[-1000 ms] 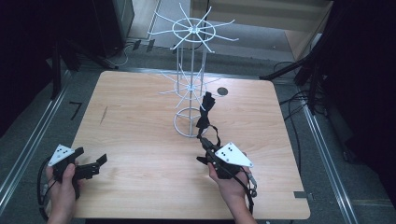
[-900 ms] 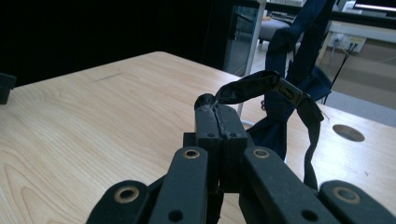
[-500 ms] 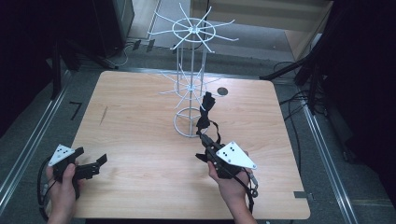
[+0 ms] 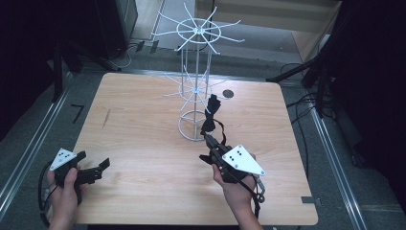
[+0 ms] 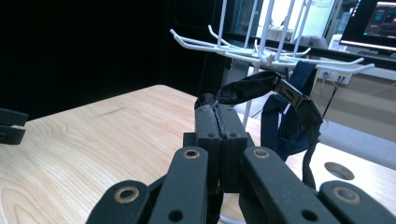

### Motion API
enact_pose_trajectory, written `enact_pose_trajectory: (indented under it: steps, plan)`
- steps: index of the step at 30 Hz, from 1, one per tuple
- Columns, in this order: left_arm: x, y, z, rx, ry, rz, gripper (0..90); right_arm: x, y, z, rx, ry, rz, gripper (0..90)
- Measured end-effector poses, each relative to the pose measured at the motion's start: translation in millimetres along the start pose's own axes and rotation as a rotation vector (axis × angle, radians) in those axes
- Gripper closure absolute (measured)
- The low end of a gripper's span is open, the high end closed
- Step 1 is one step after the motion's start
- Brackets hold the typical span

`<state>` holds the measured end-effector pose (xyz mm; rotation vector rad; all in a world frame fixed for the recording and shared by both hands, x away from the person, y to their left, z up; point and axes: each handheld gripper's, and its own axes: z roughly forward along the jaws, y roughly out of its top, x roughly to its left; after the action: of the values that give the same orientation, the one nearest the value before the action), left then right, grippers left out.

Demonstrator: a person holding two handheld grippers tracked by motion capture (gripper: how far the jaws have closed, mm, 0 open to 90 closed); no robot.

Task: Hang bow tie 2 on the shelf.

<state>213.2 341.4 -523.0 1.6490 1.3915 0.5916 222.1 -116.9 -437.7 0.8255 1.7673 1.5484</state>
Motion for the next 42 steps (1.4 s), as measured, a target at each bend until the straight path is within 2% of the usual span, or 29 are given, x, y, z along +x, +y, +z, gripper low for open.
enact_pose_trajectory:
  steps: [13, 25, 33, 42]
  plan:
    - [-0.1, 0.0, 0.0, 0.0, 0.0, 0.0, 0.0, -0.1, 9.9, -1.6, -0.039, -0.013, -0.01, 90.0]
    - [-0.1, -0.1, -0.1, -0.001, 0.001, -0.001, 0.0, -2.6, 16.0, 0.5, -0.046, -0.014, -0.018, 90.0]
    - [-0.1, -0.1, -0.2, -0.002, 0.0, -0.001, 0.0, -3.0, 15.7, 5.6, -0.03, -0.012, -0.019, 90.0]
    - [0.1, -0.1, -0.3, -0.003, -0.003, -0.002, 0.0, -1.9, 20.3, 10.0, -0.045, -0.013, -0.016, 90.0]
